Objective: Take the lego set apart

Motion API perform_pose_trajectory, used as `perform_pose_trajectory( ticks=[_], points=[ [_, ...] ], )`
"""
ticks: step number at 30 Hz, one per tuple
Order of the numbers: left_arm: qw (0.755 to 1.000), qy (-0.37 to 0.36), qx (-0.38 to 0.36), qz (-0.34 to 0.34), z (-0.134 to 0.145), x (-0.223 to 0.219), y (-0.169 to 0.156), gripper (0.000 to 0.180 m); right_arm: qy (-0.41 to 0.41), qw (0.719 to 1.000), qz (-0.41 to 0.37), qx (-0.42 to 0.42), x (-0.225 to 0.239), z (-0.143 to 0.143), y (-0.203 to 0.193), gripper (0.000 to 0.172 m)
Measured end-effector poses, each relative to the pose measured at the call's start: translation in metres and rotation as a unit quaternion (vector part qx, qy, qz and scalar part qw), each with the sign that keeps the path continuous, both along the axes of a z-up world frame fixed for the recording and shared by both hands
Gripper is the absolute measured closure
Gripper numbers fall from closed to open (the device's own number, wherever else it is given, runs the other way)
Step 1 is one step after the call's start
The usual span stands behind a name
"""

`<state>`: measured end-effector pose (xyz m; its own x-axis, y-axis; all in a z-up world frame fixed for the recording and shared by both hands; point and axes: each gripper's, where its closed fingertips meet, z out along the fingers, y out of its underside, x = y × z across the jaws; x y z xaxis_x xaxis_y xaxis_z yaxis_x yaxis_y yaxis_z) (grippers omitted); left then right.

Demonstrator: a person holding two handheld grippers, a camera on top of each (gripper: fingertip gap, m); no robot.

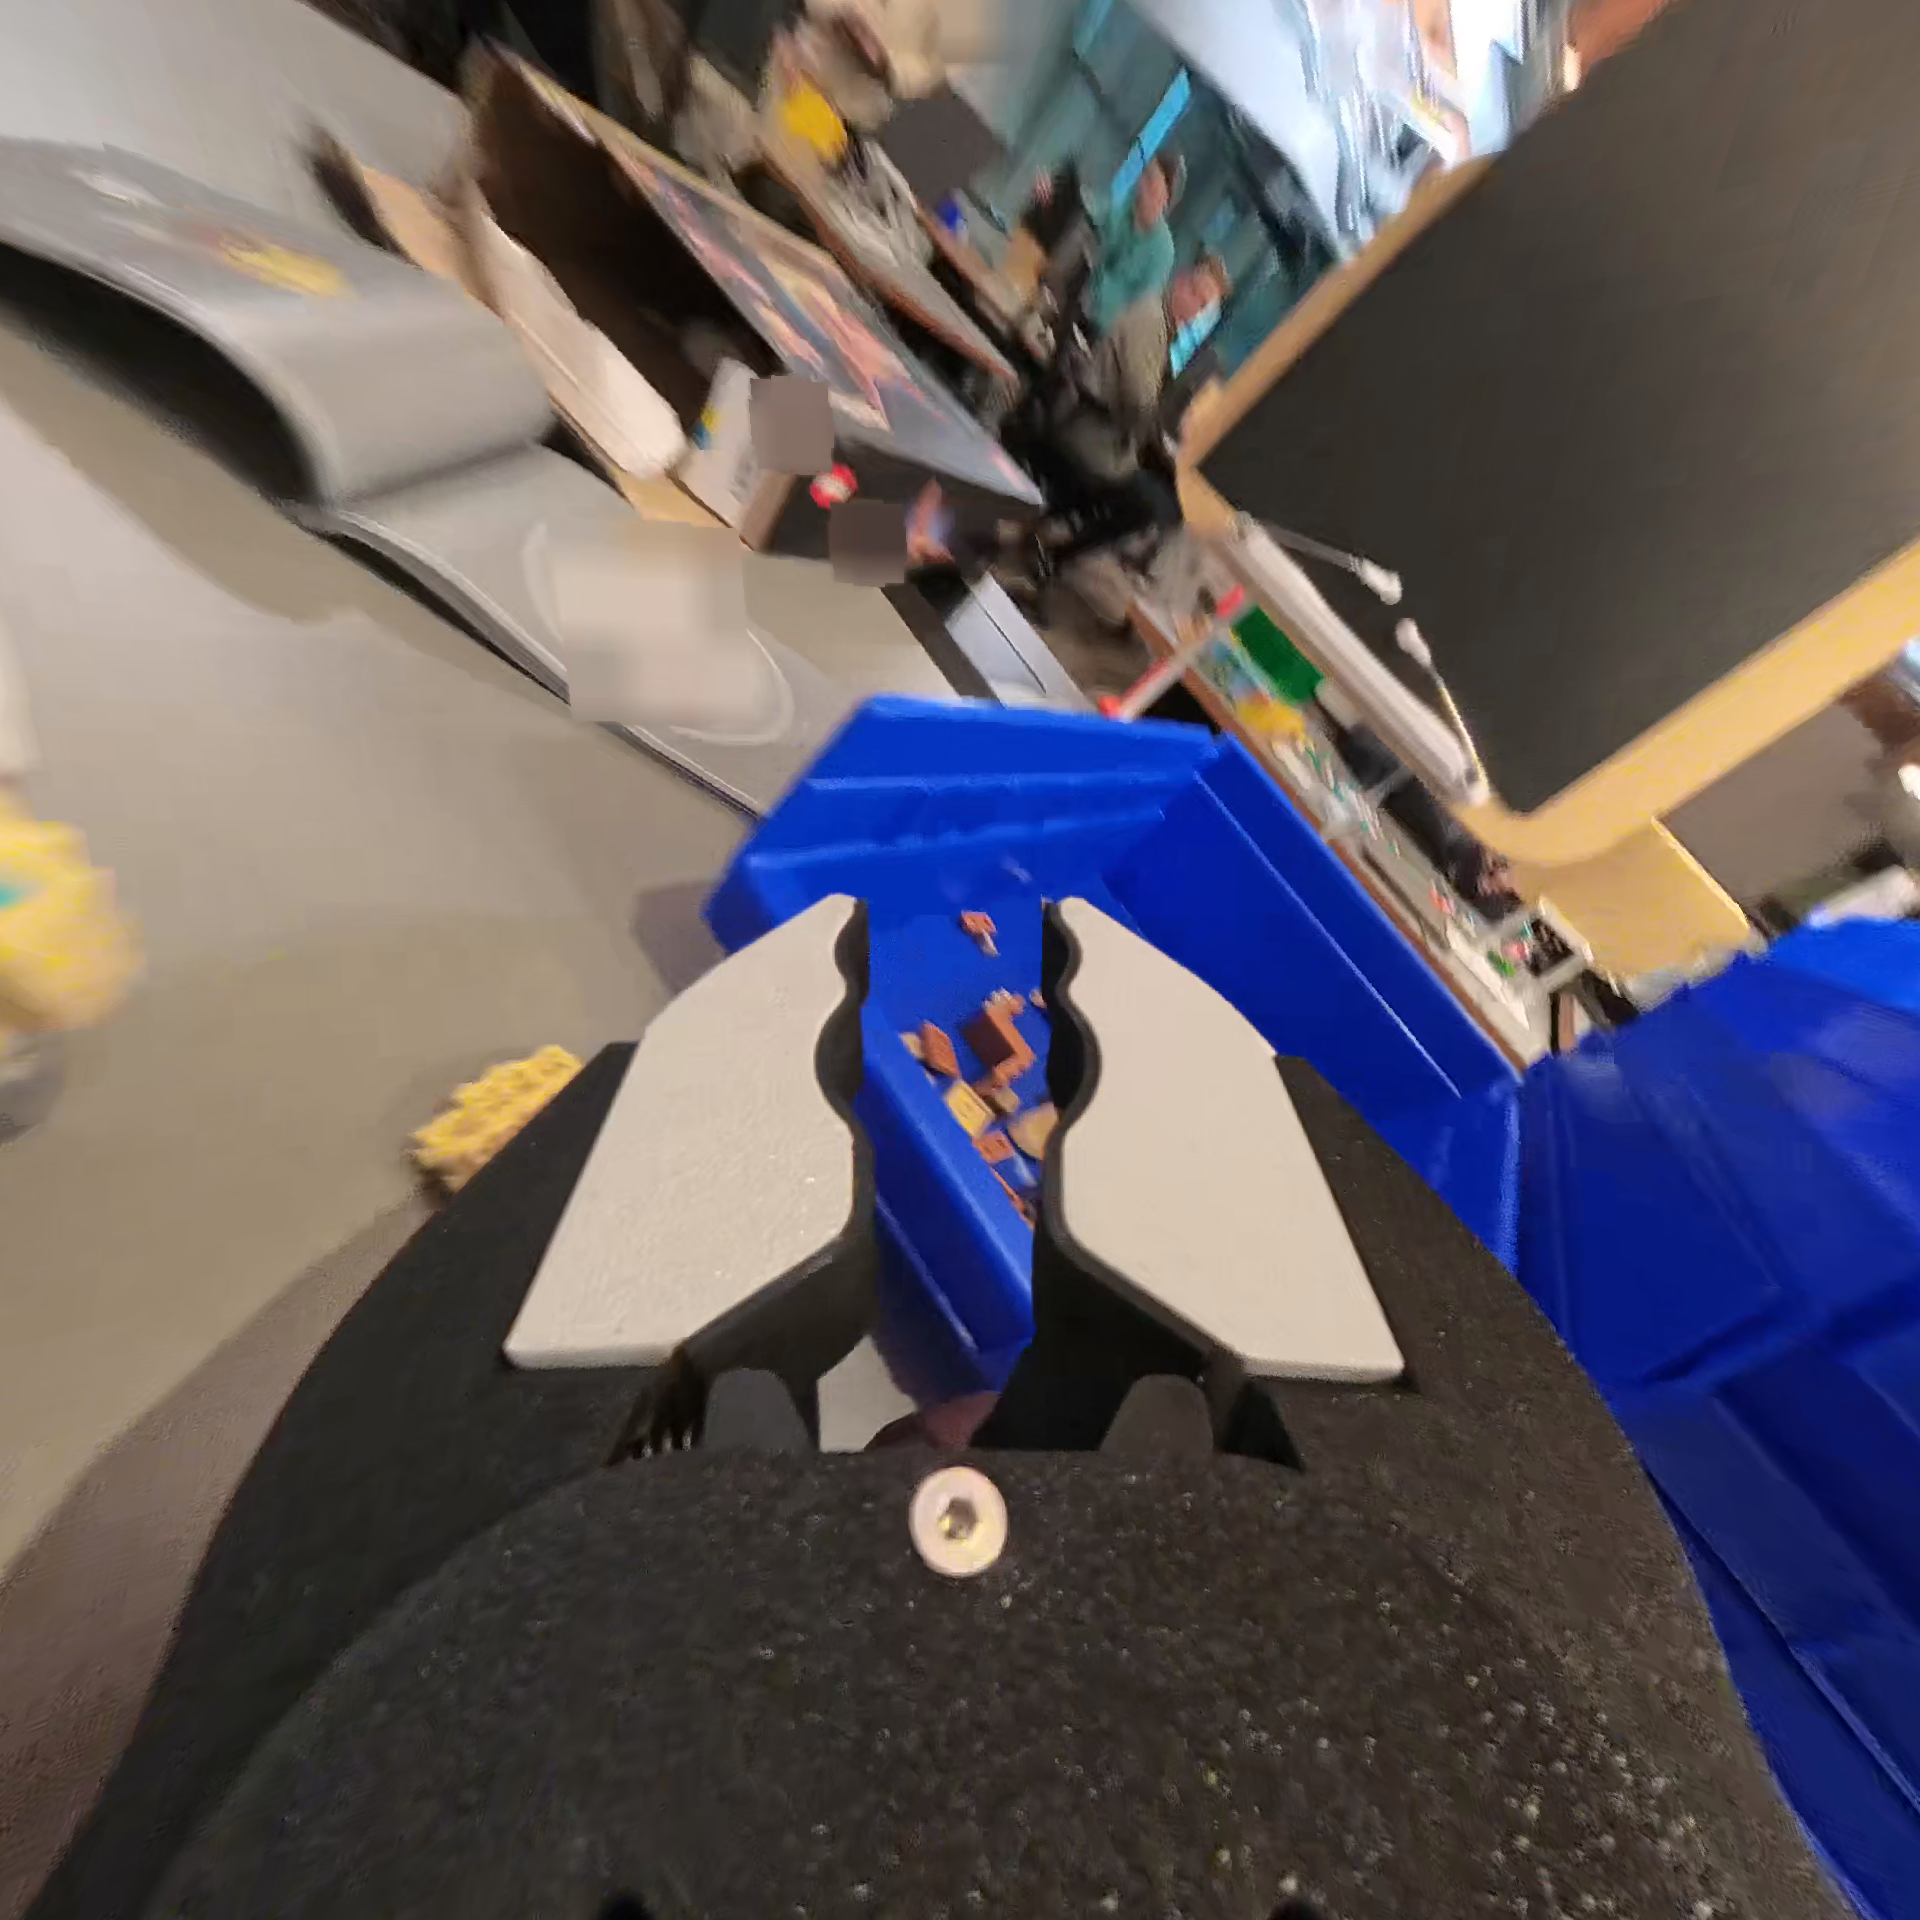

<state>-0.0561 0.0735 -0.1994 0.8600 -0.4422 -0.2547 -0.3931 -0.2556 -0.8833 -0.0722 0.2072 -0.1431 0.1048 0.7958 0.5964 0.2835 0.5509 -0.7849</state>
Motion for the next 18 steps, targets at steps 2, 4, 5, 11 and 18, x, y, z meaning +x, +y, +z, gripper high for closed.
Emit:
perform_pose_trajectory(
  ticks=[2, 4, 5, 11, 18],
  points=[
    [0.998, -0.033, 0.045, 0.037, 0.017, -0.008, 0.005, 0.163, 0.033, 0.998, 0.047, -0.001, 0.006, 0.006, -0.024, 0.141],
    [0.991, -0.068, 0.092, 0.070, 0.035, -0.017, 0.006, 0.163, 0.075, 0.992, 0.104, -0.009, 0.016, 0.016, -0.049, 0.142],
    [0.987, -0.081, 0.115, 0.082, 0.043, -0.021, 0.005, 0.163, 0.098, 0.986, 0.136, -0.009, 0.022, 0.022, -0.062, 0.141],
    [0.959, -0.136, 0.206, 0.140, 0.075, -0.039, -0.001, 0.164, 0.148, 0.958, 0.230, 0.084, 0.047, 0.024, -0.121, 0.145],
    [0.943, -0.154, 0.226, 0.188, 0.079, -0.039, 0.004, 0.163, 0.122, 0.964, 0.193, 0.137, 0.034, 0.006, -0.133, 0.139]
  ],
)
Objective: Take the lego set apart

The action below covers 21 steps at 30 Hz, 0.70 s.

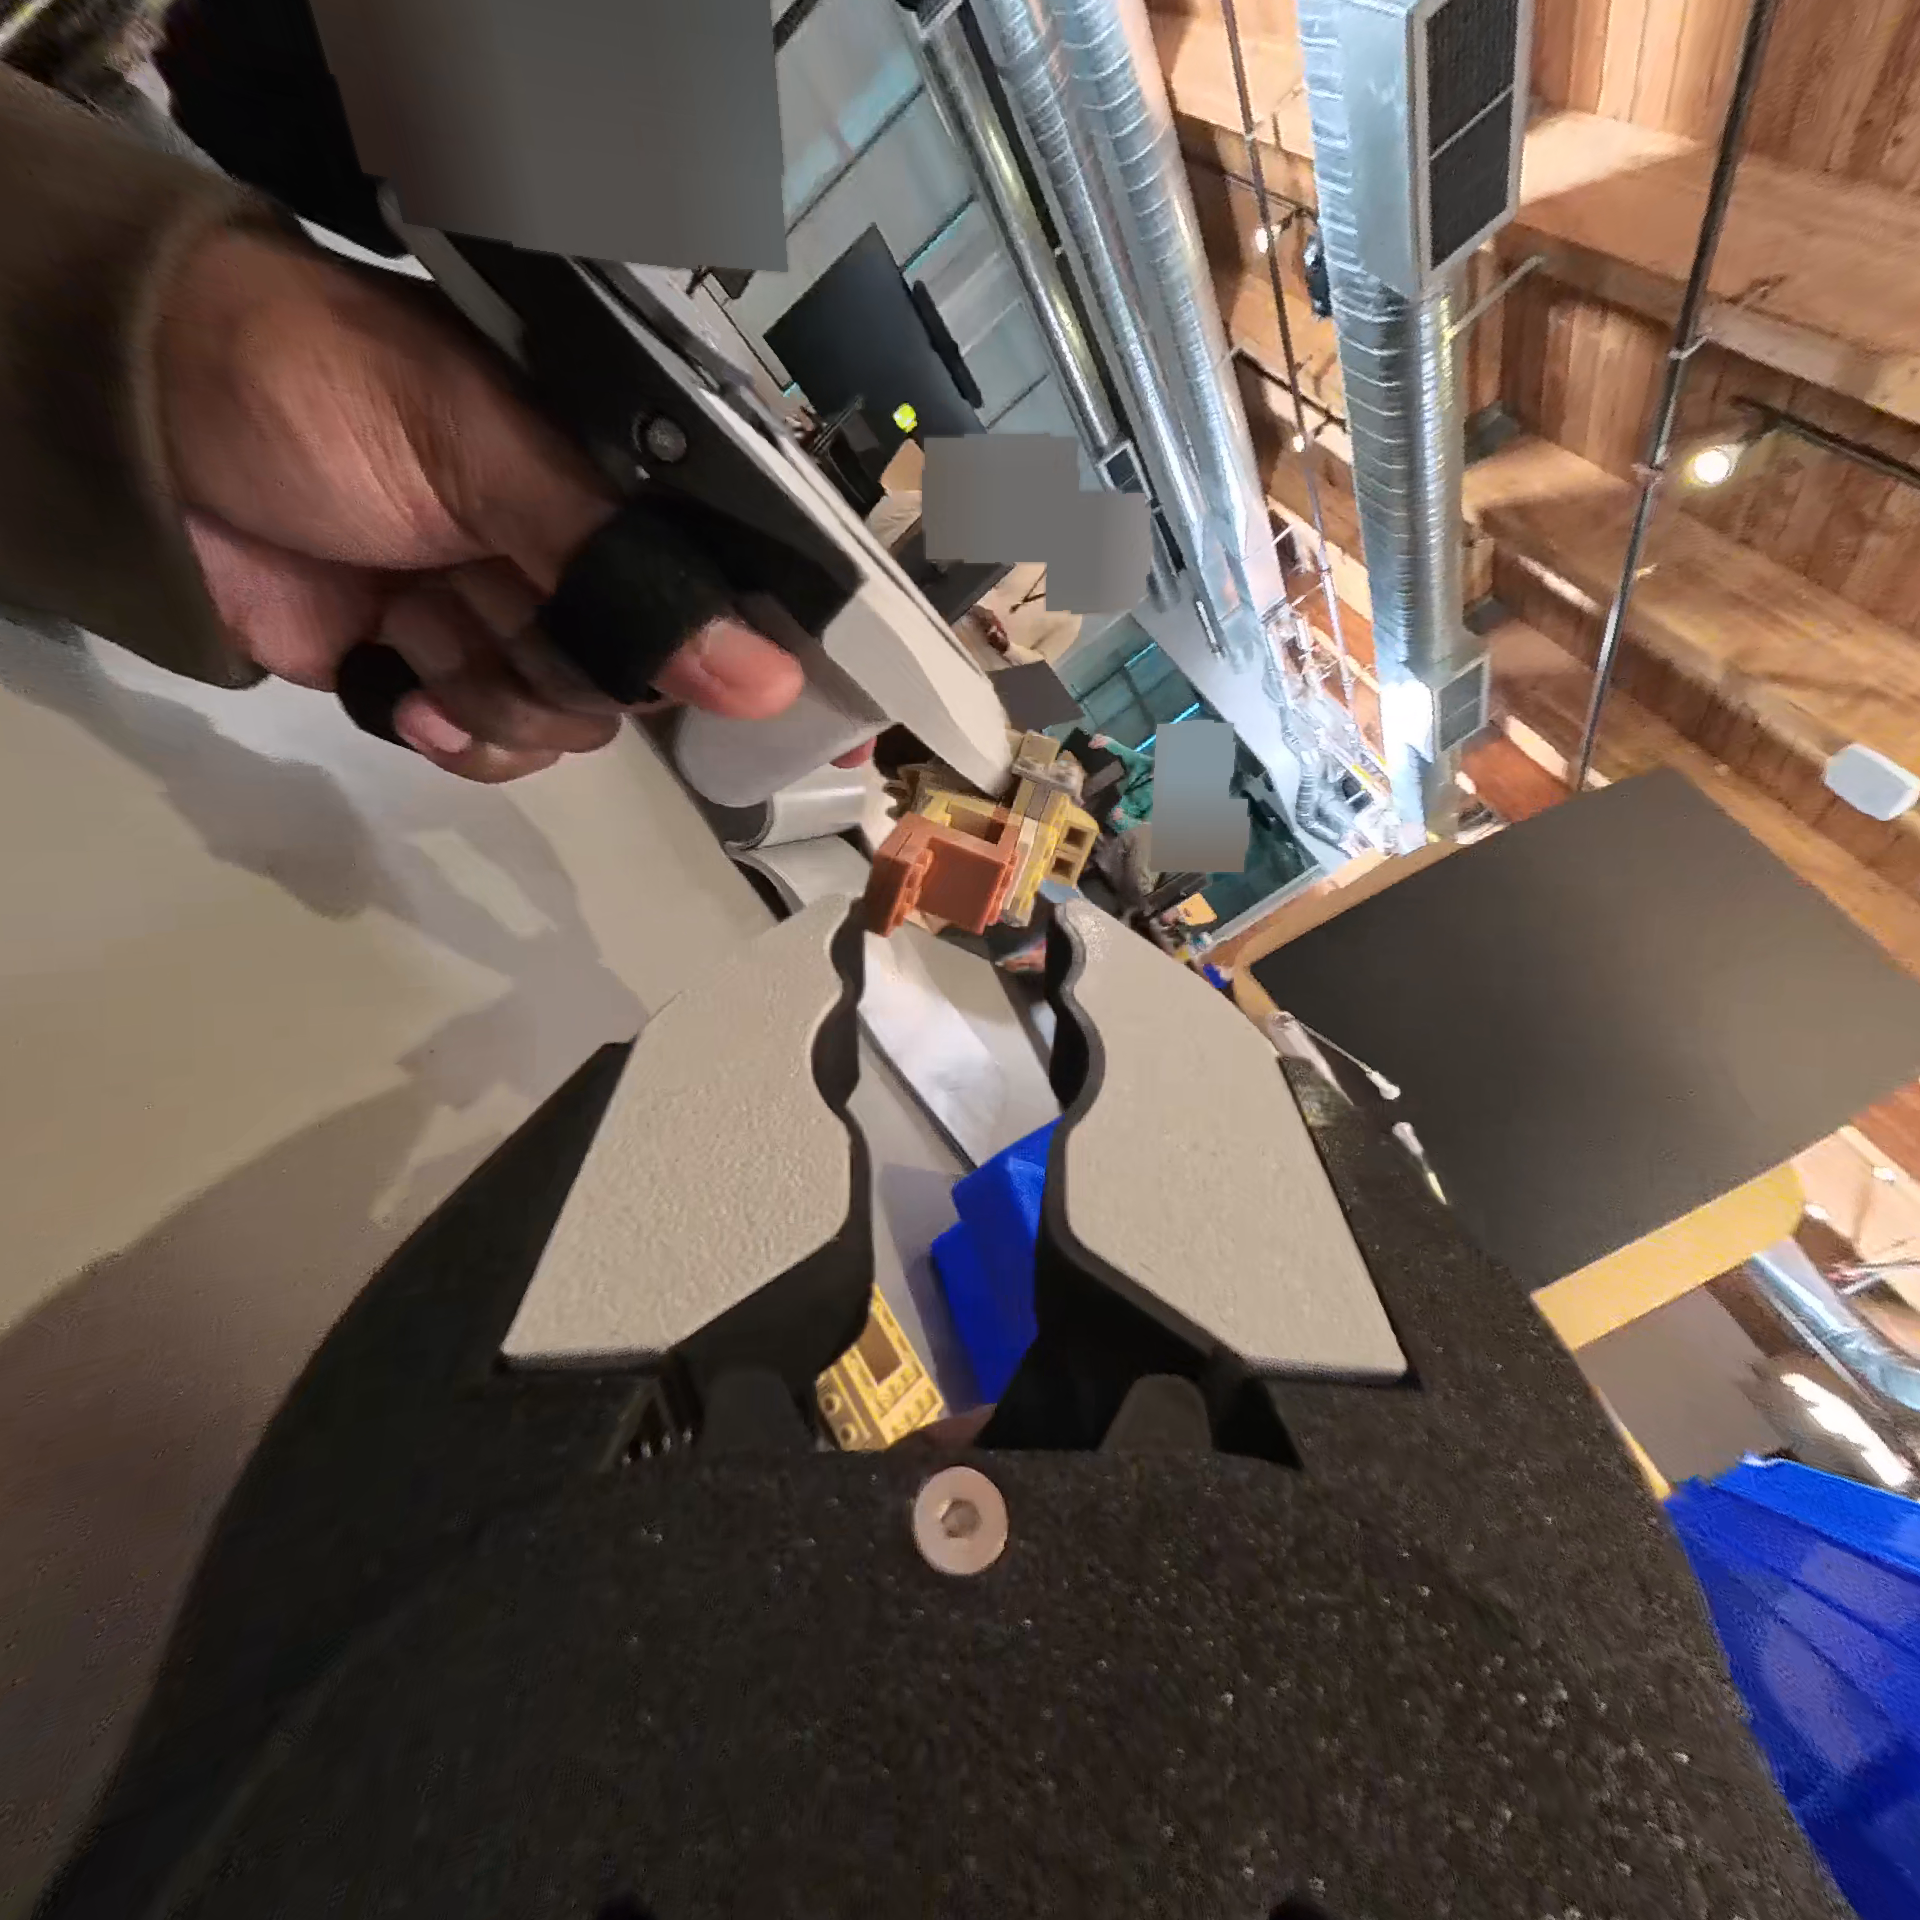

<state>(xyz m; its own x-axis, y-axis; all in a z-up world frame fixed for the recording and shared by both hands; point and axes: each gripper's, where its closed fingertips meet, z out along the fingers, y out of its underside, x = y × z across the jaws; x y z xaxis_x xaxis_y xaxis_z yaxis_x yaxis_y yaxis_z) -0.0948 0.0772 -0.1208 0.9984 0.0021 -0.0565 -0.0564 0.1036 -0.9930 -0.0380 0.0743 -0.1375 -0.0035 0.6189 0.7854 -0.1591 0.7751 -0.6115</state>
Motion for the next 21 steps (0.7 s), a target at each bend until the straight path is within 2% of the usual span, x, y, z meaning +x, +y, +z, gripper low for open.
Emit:
perform_pose_trajectory(
  ticks=[5, 9, 14, 18, 21],
  points=[
    [0.999, -0.038, 0.000, 0.011, -0.002, -0.007, 0.000, 0.164, 0.011, 1.000, -0.013, 0.025, 0.001, 0.001, -0.006, 0.142],
    [0.999, -0.031, 0.003, 0.006, -0.001, 0.000, 0.001, 0.164, -0.011, 1.000, -0.025, 0.013, -0.006, -0.007, -0.005, 0.141],
    [1.000, -0.006, 0.007, 0.017, 0.001, 0.004, 0.001, 0.164, 0.010, 0.999, -0.039, 0.015, -0.003, 0.000, -0.002, 0.163],
    [1.000, 0.001, 0.004, 0.021, 0.000, 0.004, 0.001, 0.164, -0.007, 1.000, -0.028, -0.006, -0.003, -0.003, -0.005, 0.161],
    [0.999, 0.008, 0.002, 0.037, 0.000, 0.000, 0.000, 0.164, -0.043, 0.998, 0.000, -0.055, -0.004, -0.009, -0.012, 0.150]
  ],
)
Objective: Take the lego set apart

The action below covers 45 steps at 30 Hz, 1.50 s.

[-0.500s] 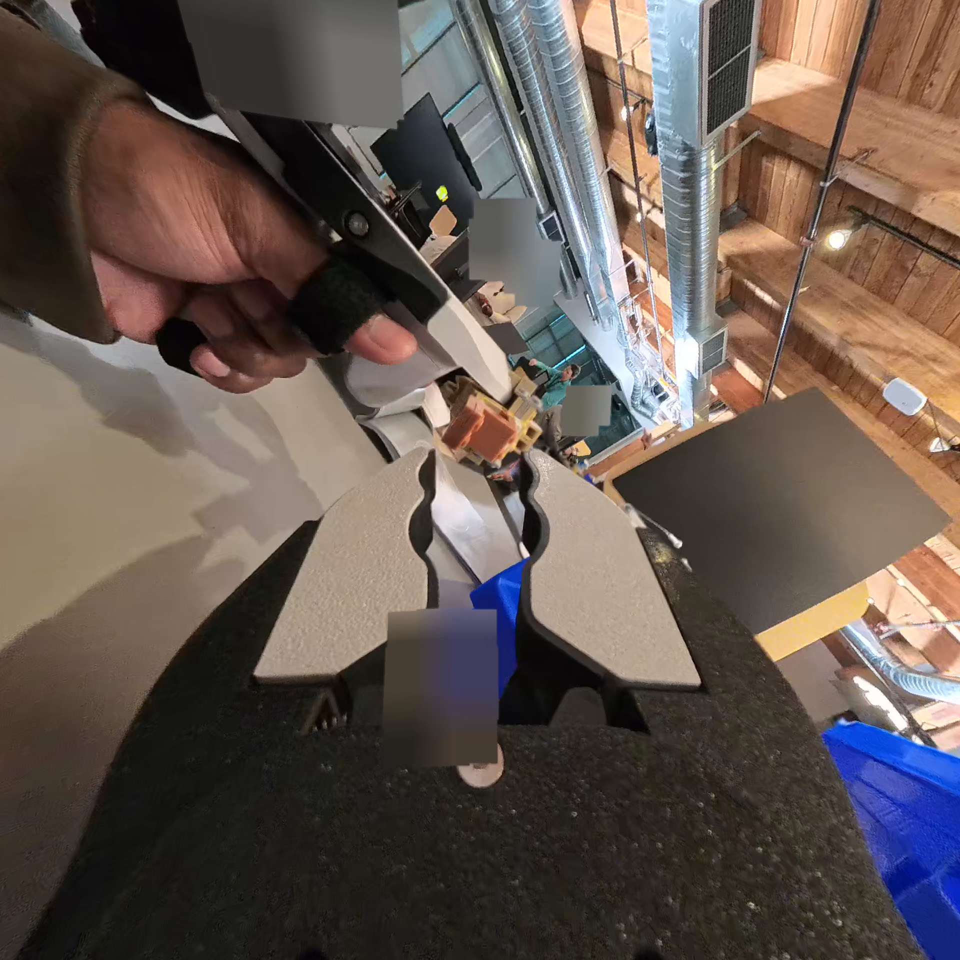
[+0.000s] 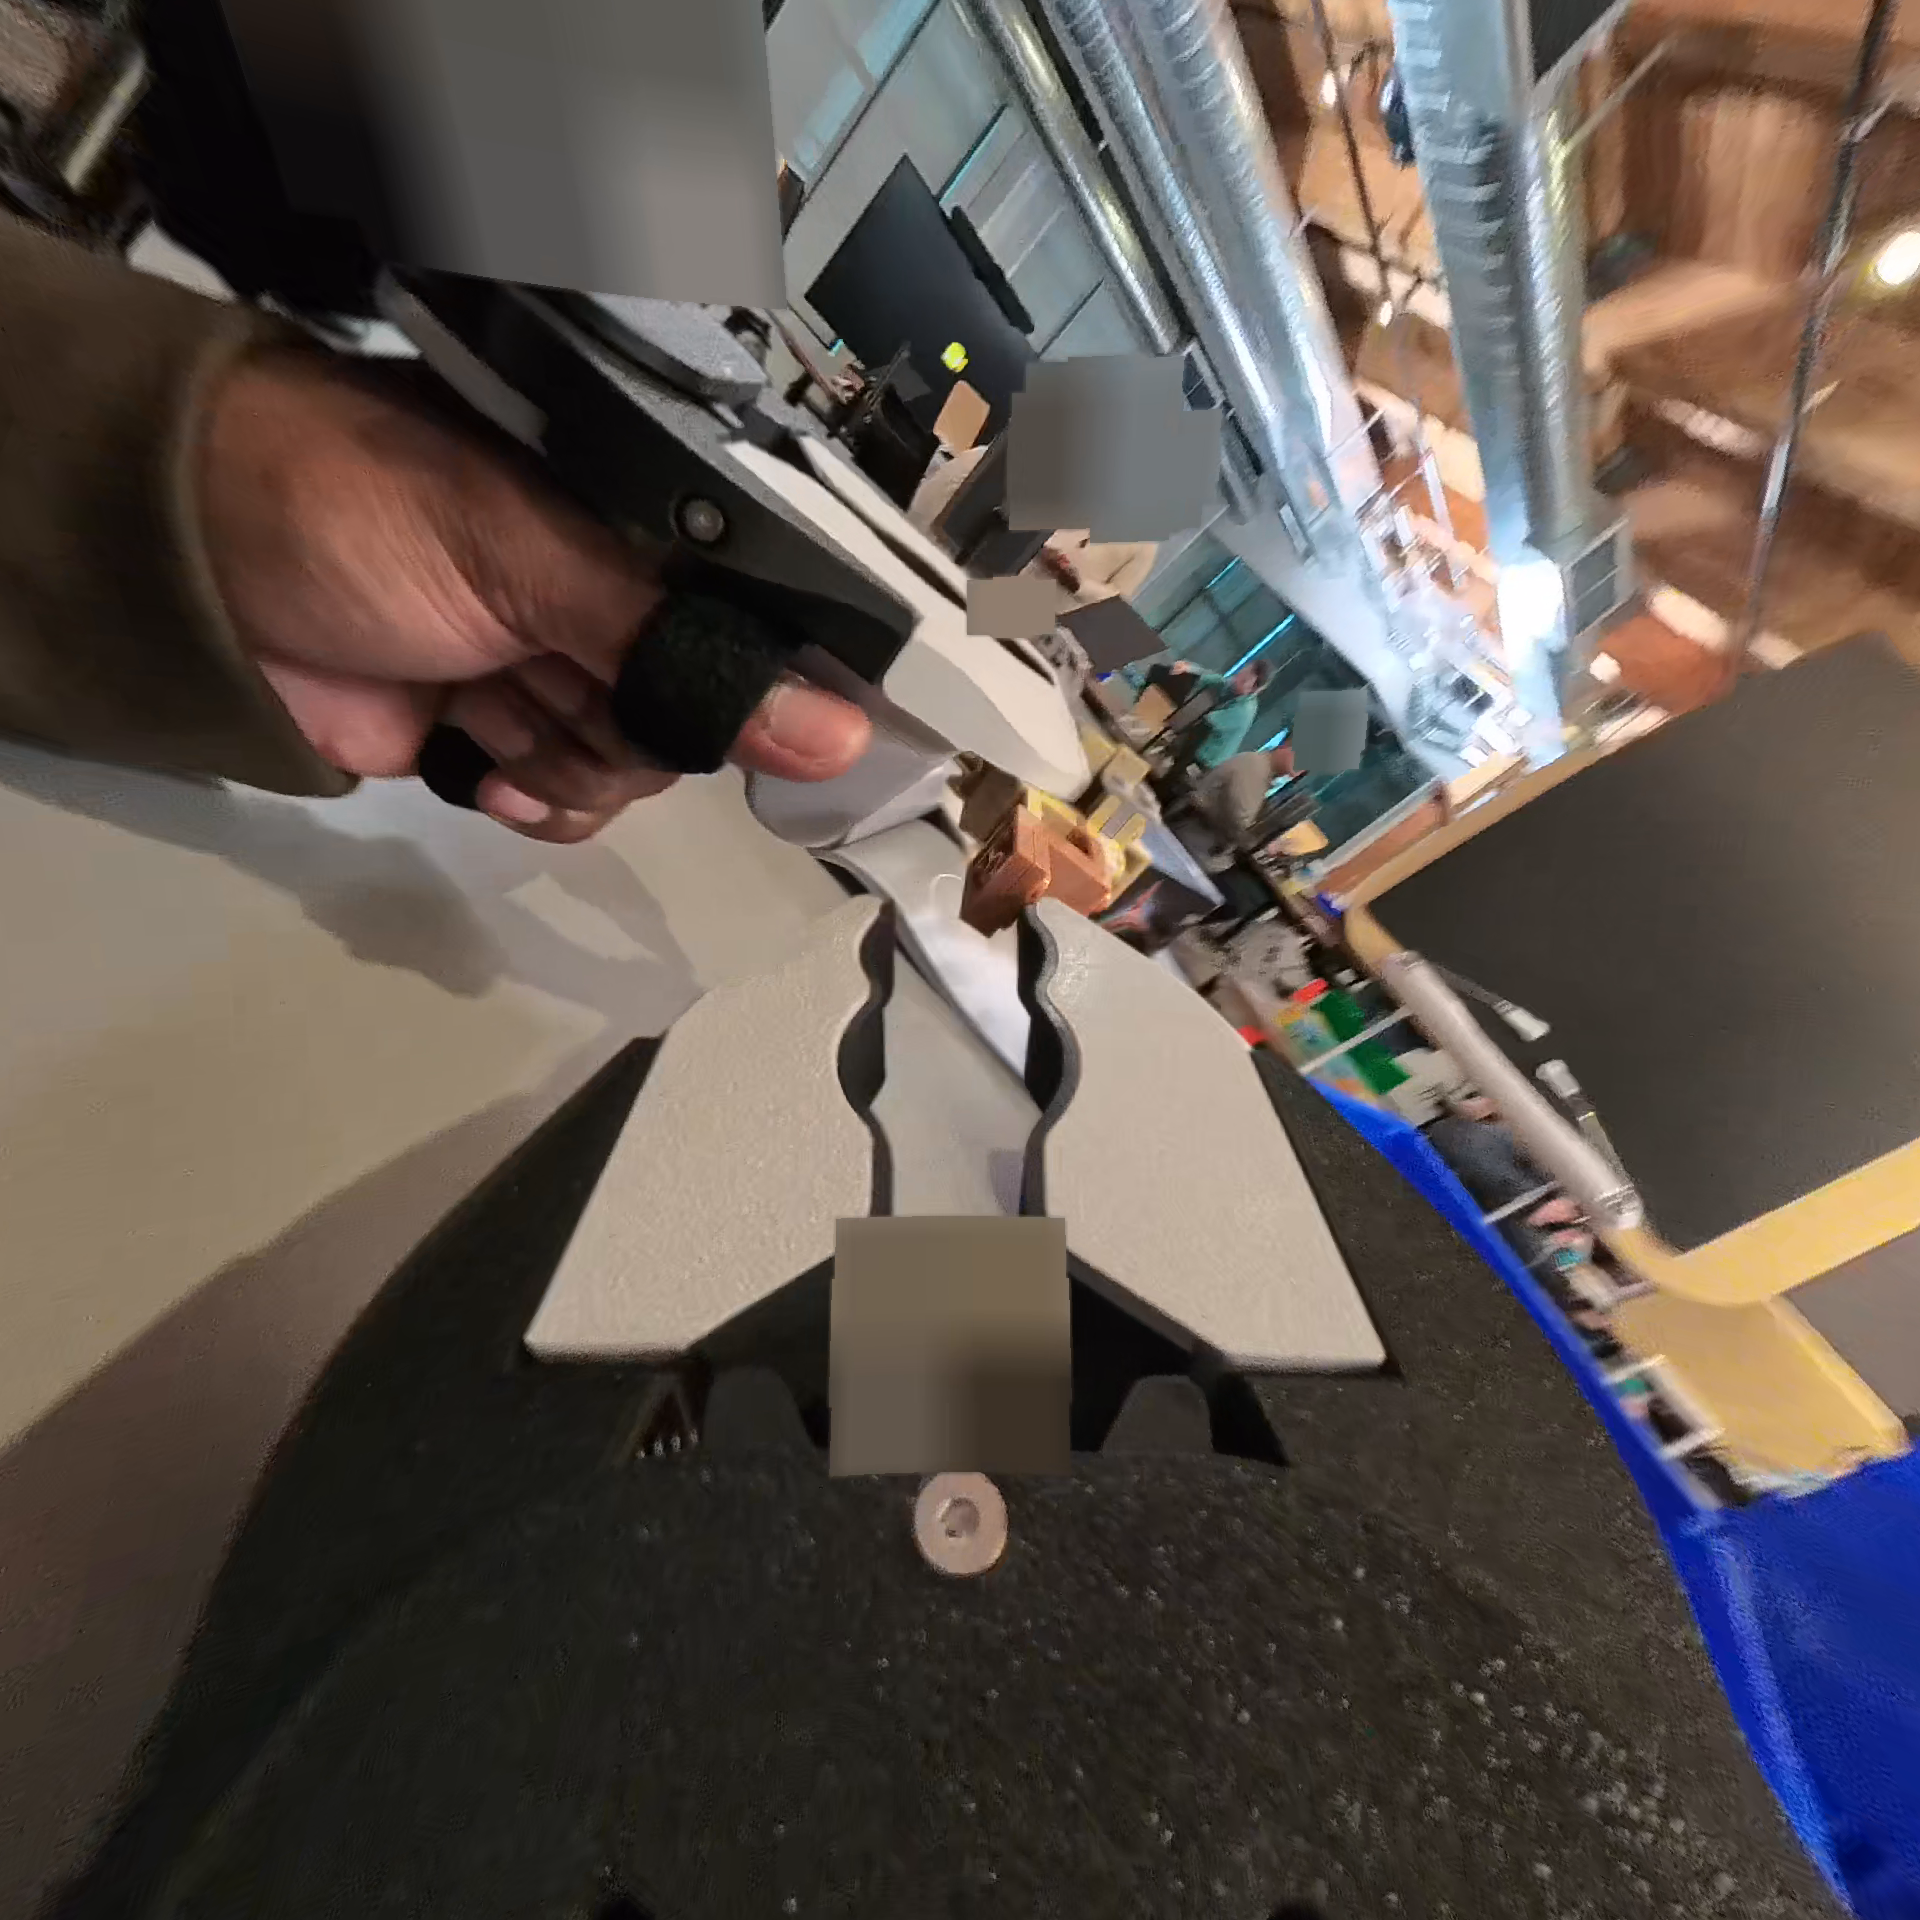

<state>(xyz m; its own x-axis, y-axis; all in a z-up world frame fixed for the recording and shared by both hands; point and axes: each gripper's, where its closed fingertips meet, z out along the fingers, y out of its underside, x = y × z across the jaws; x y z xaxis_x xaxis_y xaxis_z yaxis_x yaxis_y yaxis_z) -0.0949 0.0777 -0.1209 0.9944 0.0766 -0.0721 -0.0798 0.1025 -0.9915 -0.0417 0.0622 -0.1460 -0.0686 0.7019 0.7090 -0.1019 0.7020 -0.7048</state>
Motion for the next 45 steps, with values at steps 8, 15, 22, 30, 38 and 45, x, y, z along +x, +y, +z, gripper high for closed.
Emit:
perform_pose_trajectory(
  ticks=[8, 15, 22, 30, 38, 45],
  points=[
    [0.998, 0.050, 0.000, 0.029, 0.002, 0.002, 0.000, 0.164, -0.024, 0.990, -0.045, -0.132, -0.006, 0.001, 0.010, 0.161],
    [0.992, -0.047, 0.064, -0.095, 0.017, 0.019, -0.004, 0.153, 0.088, 0.989, -0.085, 0.089, 0.013, 0.020, 0.013, 0.163],
    [0.911, -0.242, 0.104, -0.317, 0.031, 0.044, -0.016, 0.141, 0.169, 0.981, -0.062, 0.074, 0.028, 0.045, 0.010, 0.163],
    [0.886, -0.261, 0.097, -0.370, 0.031, 0.069, -0.011, 0.154, 0.166, 0.981, -0.031, 0.098, 0.024, 0.036, -0.005, 0.163],
    [0.958, -0.107, 0.095, -0.249, 0.030, 0.060, -0.009, 0.161, 0.091, 0.989, -0.033, 0.112, 0.010, 0.011, 0.000, 0.164],
    [0.993, 0.106, 0.034, -0.040, 0.016, 0.029, -0.005, 0.162, 0.052, 0.993, -0.061, 0.086, 0.014, 0.009, 0.025, 0.160]
  ],
)
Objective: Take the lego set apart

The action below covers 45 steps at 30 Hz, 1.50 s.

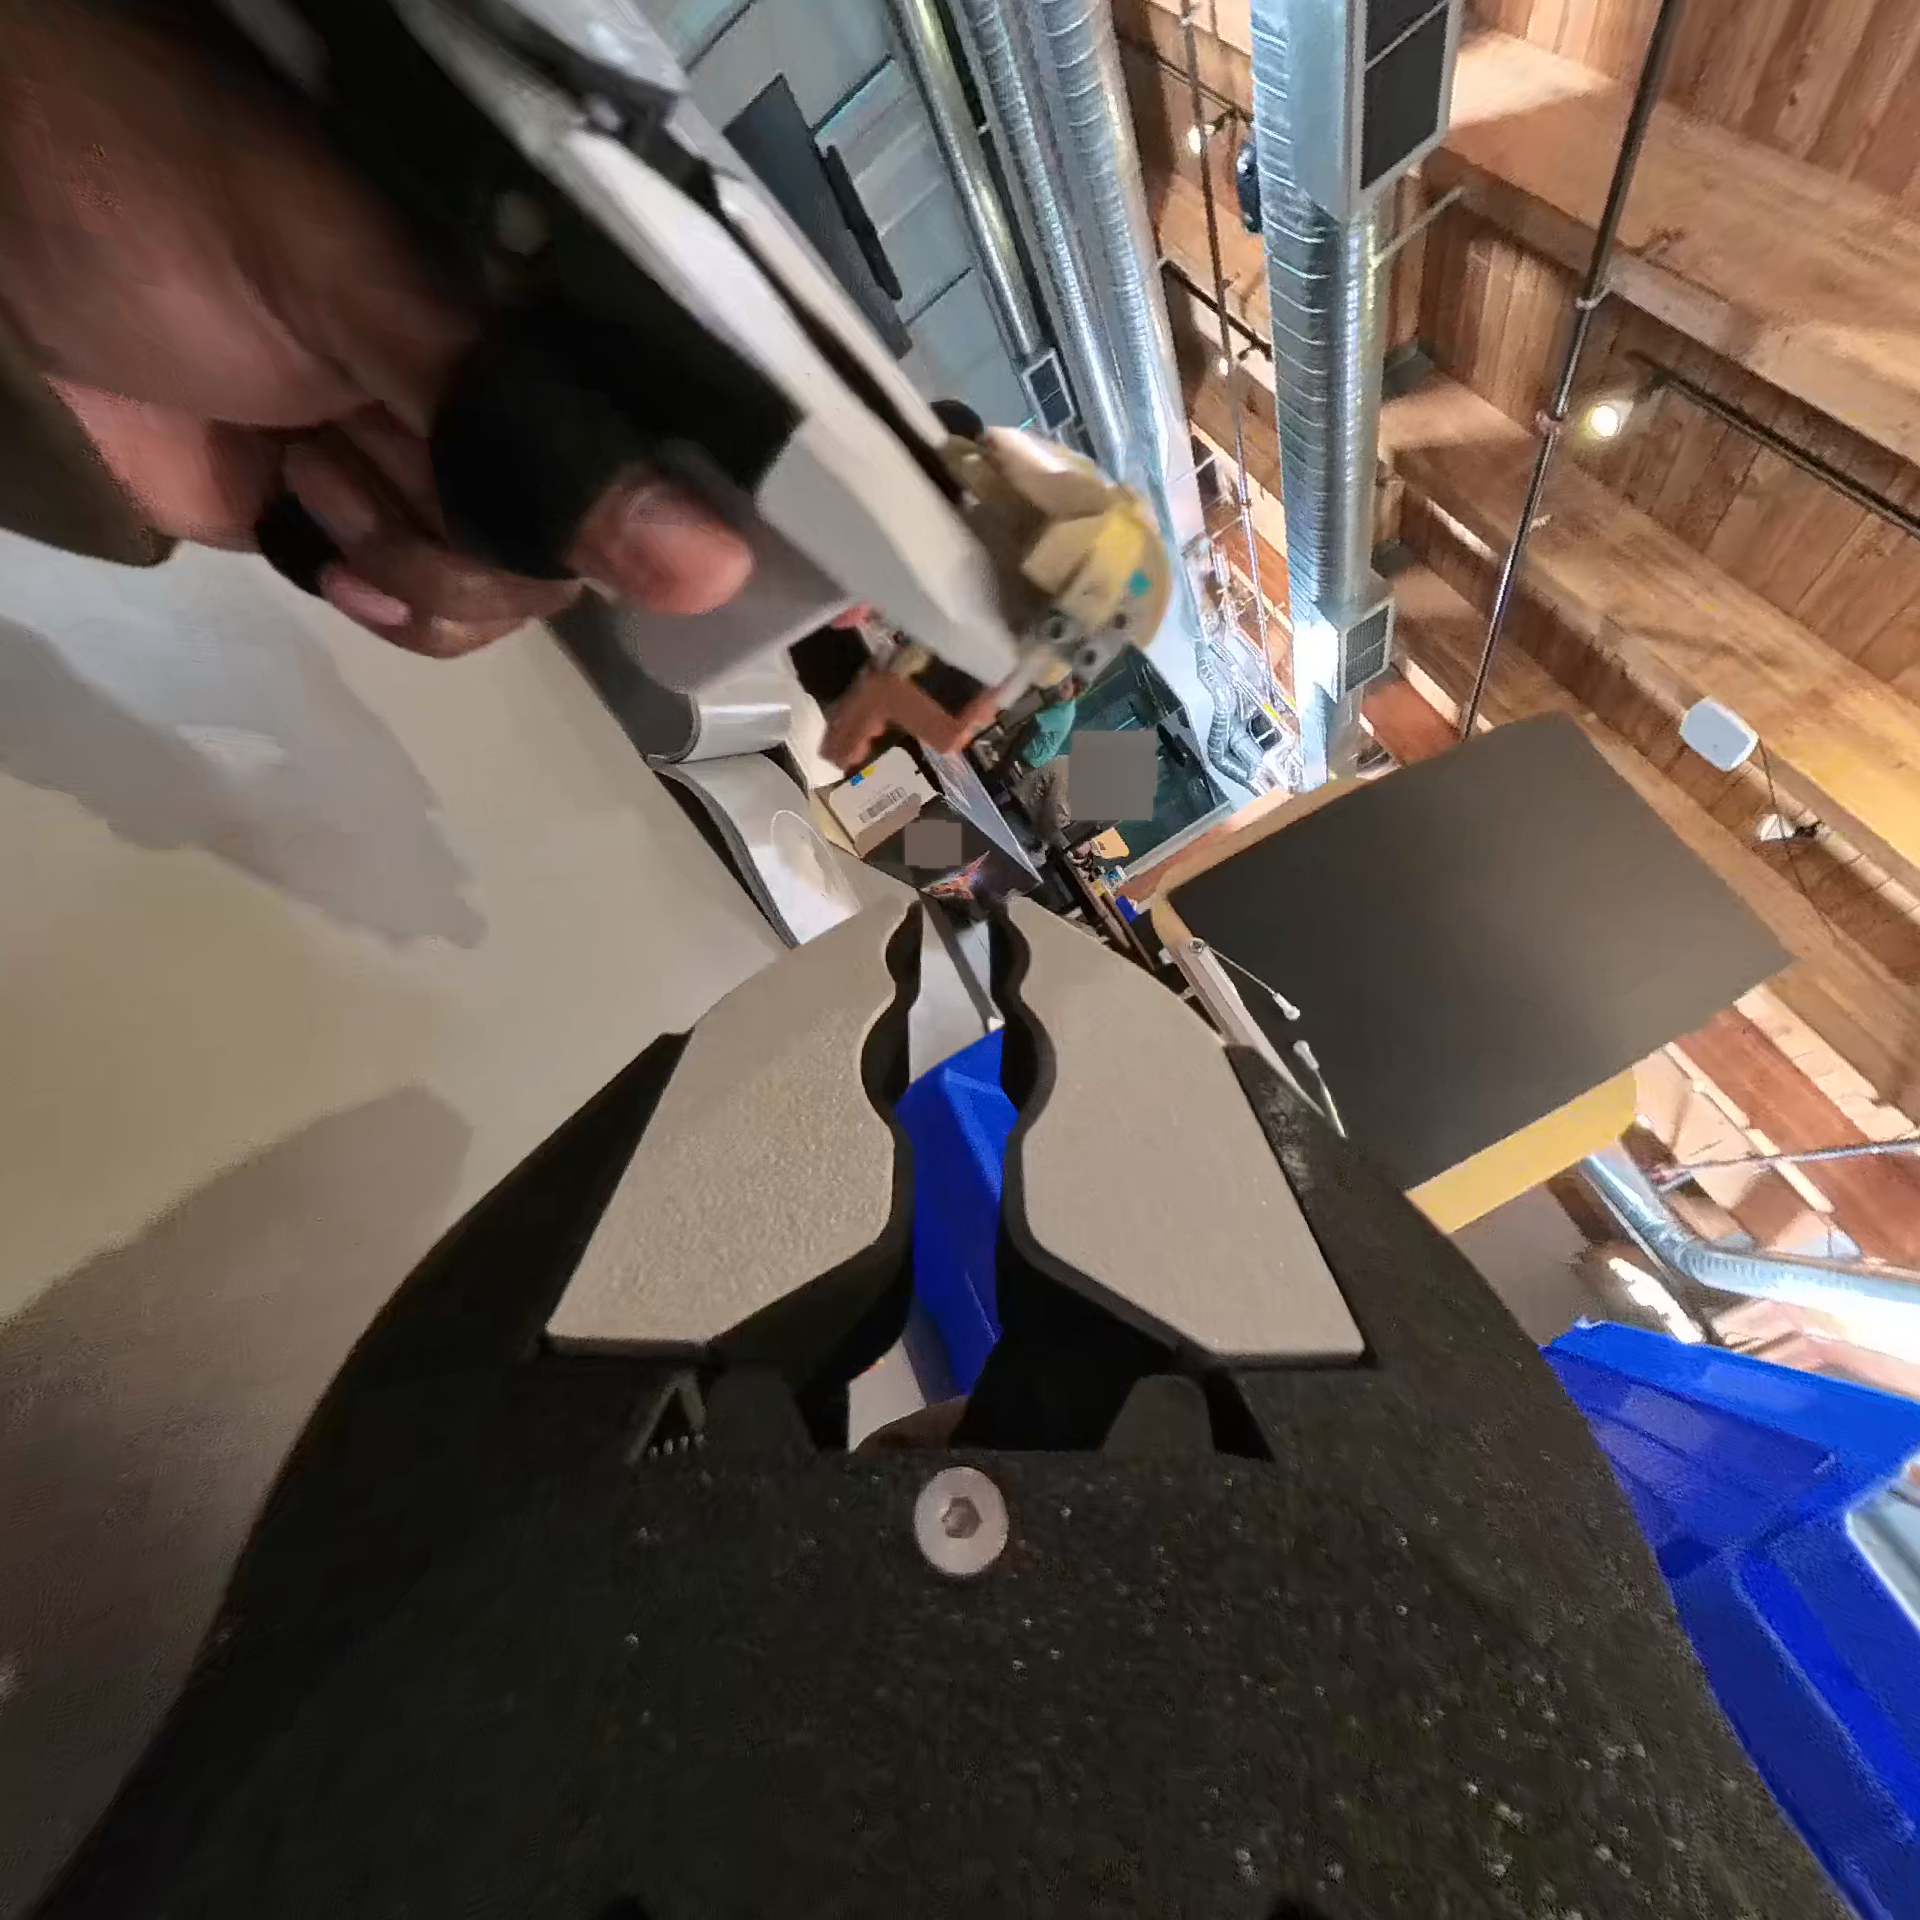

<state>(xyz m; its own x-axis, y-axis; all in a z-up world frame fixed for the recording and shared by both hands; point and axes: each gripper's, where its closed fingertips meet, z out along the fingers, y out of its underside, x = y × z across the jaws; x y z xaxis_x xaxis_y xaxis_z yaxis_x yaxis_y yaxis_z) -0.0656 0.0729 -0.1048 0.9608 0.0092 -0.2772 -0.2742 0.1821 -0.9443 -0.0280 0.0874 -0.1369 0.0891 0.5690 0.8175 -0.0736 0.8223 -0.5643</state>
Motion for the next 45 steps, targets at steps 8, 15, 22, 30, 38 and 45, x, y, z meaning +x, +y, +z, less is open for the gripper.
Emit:
perform_pose_trajectory(
  ticks=[8, 15, 22, 30, 38, 45],
  points=[
    [0.995, 0.096, -0.027, 0.031, -0.011, 0.004, 0.002, 0.162, 0.010, 0.999, 0.032, -0.026, 0.010, 0.012, 0.003, 0.154],
    [0.969, 0.159, -0.155, 0.106, -0.052, -0.004, 0.019, 0.162, 0.022, 0.998, -0.020, 0.058, 0.006, 0.009, 0.003, 0.154],
    [0.964, 0.112, -0.222, 0.091, -0.075, 0.004, 0.025, 0.163, -0.015, 0.996, -0.025, 0.088, 0.000, -0.008, -0.001, 0.154],
    [0.960, 0.114, -0.240, 0.091, -0.084, 0.010, 0.029, 0.163, -0.034, 0.992, -0.041, 0.114, -0.005, -0.017, 0.000, 0.153],
    [0.958, 0.115, -0.246, 0.090, -0.087, 0.013, 0.030, 0.163, -0.052, 0.990, -0.047, 0.119, -0.008, -0.024, 0.001, 0.150],
    [0.958, 0.129, -0.241, 0.088, -0.086, 0.016, 0.031, 0.163, -0.059, 0.992, -0.053, 0.100, -0.010, -0.025, 0.003, 0.156]
  ],
)
